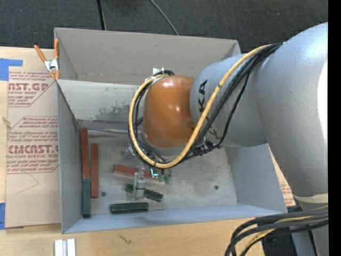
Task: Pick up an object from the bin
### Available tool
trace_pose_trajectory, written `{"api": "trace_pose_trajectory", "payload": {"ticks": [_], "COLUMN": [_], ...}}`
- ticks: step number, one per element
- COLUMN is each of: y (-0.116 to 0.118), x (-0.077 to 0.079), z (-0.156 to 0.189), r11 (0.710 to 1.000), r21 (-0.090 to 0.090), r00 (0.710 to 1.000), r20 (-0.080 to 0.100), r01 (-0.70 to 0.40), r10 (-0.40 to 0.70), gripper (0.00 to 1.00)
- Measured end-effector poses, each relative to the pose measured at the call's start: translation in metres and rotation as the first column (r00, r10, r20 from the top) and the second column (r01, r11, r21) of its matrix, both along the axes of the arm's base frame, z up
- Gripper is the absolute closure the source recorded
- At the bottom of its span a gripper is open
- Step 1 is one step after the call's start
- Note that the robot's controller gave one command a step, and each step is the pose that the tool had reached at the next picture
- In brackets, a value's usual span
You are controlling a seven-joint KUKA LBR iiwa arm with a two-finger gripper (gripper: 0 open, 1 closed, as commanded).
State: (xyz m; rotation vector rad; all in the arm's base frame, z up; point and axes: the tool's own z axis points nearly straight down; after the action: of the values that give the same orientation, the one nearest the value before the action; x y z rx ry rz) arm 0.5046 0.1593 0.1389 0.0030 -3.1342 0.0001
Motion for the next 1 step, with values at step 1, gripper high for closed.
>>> {"api": "trace_pose_trajectory", "payload": {"ticks": [1], "y": [-0.0005], "x": [0.0022], "z": [0.0037], "r11": [1.0], "r21": [0.001], "r00": [1.0], "r20": [0.007], "r01": [0.002], "r10": [-0.002], "gripper": [0.0]}}
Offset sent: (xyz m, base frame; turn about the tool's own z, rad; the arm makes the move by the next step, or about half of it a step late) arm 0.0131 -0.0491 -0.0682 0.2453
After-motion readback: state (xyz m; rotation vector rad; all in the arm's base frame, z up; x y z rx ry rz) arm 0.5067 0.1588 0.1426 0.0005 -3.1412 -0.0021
